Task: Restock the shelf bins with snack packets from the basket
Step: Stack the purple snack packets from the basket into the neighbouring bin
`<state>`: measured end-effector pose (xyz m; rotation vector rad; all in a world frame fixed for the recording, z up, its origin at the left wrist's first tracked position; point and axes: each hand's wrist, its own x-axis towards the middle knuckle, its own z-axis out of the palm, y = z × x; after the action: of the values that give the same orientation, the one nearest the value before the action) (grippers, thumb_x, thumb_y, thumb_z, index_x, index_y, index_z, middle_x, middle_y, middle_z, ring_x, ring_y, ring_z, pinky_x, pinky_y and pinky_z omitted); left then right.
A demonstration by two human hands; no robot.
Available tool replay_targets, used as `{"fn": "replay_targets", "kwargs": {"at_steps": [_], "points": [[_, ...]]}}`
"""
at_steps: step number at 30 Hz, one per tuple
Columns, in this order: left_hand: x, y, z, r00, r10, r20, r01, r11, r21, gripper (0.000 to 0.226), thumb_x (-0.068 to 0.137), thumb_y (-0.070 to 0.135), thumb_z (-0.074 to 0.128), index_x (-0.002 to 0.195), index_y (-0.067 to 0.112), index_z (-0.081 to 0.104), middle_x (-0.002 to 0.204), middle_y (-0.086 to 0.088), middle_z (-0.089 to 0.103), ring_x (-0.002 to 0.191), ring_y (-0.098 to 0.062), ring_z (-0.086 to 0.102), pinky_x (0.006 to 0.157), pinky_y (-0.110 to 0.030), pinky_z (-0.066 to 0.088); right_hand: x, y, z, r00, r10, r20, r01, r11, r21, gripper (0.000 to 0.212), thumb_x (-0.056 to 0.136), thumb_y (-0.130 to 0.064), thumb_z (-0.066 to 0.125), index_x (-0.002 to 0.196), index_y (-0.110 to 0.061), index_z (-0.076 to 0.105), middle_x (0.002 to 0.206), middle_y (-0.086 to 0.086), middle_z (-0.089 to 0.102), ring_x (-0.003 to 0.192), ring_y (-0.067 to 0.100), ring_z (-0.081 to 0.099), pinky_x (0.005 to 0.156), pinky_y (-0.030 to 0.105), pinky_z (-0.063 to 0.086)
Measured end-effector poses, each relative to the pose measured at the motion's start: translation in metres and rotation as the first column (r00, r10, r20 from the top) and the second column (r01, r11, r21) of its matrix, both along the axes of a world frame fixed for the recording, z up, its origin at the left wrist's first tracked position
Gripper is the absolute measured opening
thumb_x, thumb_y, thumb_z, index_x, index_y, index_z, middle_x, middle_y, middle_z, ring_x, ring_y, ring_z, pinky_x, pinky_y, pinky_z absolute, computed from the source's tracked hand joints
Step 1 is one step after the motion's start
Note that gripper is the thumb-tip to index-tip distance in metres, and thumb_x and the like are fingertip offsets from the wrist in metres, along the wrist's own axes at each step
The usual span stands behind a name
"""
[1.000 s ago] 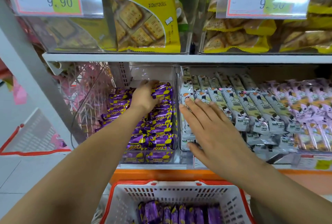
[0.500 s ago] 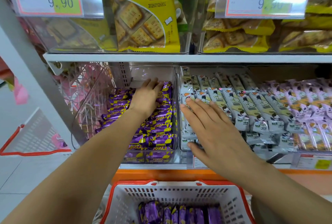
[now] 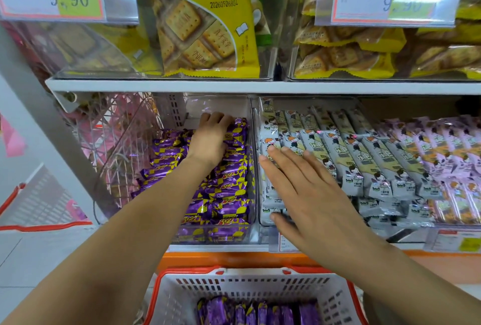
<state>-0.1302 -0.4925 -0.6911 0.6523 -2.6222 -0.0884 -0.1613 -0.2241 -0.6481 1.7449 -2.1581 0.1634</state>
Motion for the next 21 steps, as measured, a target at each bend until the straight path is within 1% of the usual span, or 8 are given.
{"fn": "replay_targets", "kwargs": {"at_steps": [2, 5, 7, 8, 13, 17, 19, 21], "points": [[0.001, -0.004, 0.0, 1.0, -0.009, 0.004, 0.009, 0.999, 0.049, 0.056, 0.074, 0.002, 0.069, 0.128, 0.01, 0.055, 0.128, -0.014, 0.053, 0.119, -0.037, 0.04, 0.09, -0.043, 0.043, 0.0, 0.0, -0.001, 1.0, 0.003, -0.001, -0.003, 1.0, 0.007, 0.079, 0.079, -0.037, 0.061, 0.148, -0.009, 0.034, 0.152, 0.011, 0.037, 0.141, 0.028, 0.035, 0.112, 0.046, 0.021], [0.001, -0.006, -0.002, 0.994, 0.01, 0.108, -0.02, 0.996, 0.091, 0.065, 0.081, 0.011, 0.065, 0.142, 0.014, 0.043, 0.145, -0.019, 0.037, 0.133, -0.039, 0.03, 0.103, -0.045, 0.039, 0.0, 0.0, -0.001, 1.0, 0.005, 0.001, -0.005, 1.0, 0.005, 0.078, 0.079, -0.037, 0.058, 0.147, -0.009, 0.035, 0.152, 0.011, 0.038, 0.141, 0.028, 0.035, 0.112, 0.047, 0.022], [-0.001, -0.005, -0.005, 0.987, 0.034, 0.158, -0.058, 0.988, 0.144, 0.07, 0.086, 0.018, 0.063, 0.149, 0.016, 0.032, 0.152, -0.021, 0.024, 0.139, -0.039, 0.025, 0.106, -0.045, 0.037, 0.0, 0.0, -0.001, 1.0, 0.005, 0.0, -0.005, 1.0, 0.002, 0.078, 0.078, -0.037, 0.058, 0.147, -0.009, 0.036, 0.151, 0.011, 0.038, 0.14, 0.028, 0.036, 0.113, 0.046, 0.022], [-0.002, -0.004, -0.007, 0.986, 0.044, 0.159, -0.069, 0.985, 0.16, 0.07, 0.088, 0.019, 0.062, 0.15, 0.017, 0.03, 0.153, -0.021, 0.021, 0.14, -0.039, 0.024, 0.106, -0.045, 0.037, 0.0, 0.0, -0.001, 1.0, 0.006, -0.001, -0.006, 1.0, 0.0, 0.078, 0.078, -0.037, 0.059, 0.147, -0.009, 0.036, 0.151, 0.011, 0.038, 0.14, 0.028, 0.036, 0.113, 0.046, 0.021], [-0.01, -0.002, -0.008, 0.995, 0.074, 0.064, -0.083, 0.986, 0.145, 0.063, 0.089, 0.011, 0.062, 0.147, 0.018, 0.038, 0.152, -0.021, 0.025, 0.138, -0.039, 0.029, 0.102, -0.045, 0.042, 0.0, -0.001, -0.001, 1.0, 0.005, -0.004, -0.005, 1.0, -0.004, 0.079, 0.078, -0.037, 0.059, 0.147, -0.009, 0.036, 0.151, 0.011, 0.038, 0.14, 0.028, 0.035, 0.113, 0.046, 0.021], [-0.014, 0.005, -0.004, 0.986, 0.156, 0.056, -0.163, 0.978, 0.133, 0.071, 0.086, 0.01, 0.068, 0.148, 0.022, 0.035, 0.153, -0.022, 0.019, 0.136, -0.039, 0.031, 0.094, -0.044, 0.047, 0.0, -0.001, -0.001, 1.0, 0.003, 0.0, -0.003, 1.0, -0.007, 0.078, 0.078, -0.037, 0.057, 0.147, -0.009, 0.037, 0.151, 0.011, 0.039, 0.14, 0.028, 0.035, 0.113, 0.046, 0.02], [-0.013, 0.009, -0.001, 0.969, 0.245, 0.015, -0.245, 0.96, 0.132, 0.078, 0.081, 0.018, 0.076, 0.147, 0.013, 0.033, 0.145, -0.023, 0.029, 0.13, -0.037, 0.038, 0.087, -0.043, 0.05, 0.001, 0.0, -0.001, 1.0, 0.005, 0.001, -0.005, 1.0, -0.009, 0.077, 0.078, -0.037, 0.057, 0.147, -0.009, 0.037, 0.151, 0.011, 0.039, 0.14, 0.028, 0.035, 0.113, 0.046, 0.02], [-0.011, 0.013, 0.002, 0.937, 0.35, -0.003, -0.347, 0.928, 0.135, 0.08, 0.076, 0.031, 0.081, 0.136, 0.0, 0.037, 0.131, -0.021, 0.041, 0.118, -0.035, 0.048, 0.083, -0.039, 0.05, 0.0, 0.0, -0.001, 1.0, 0.007, -0.001, -0.007, 1.0, -0.014, 0.077, 0.078, -0.037, 0.057, 0.147, -0.008, 0.037, 0.15, 0.012, 0.04, 0.14, 0.028, 0.036, 0.113, 0.046, 0.021]]}}
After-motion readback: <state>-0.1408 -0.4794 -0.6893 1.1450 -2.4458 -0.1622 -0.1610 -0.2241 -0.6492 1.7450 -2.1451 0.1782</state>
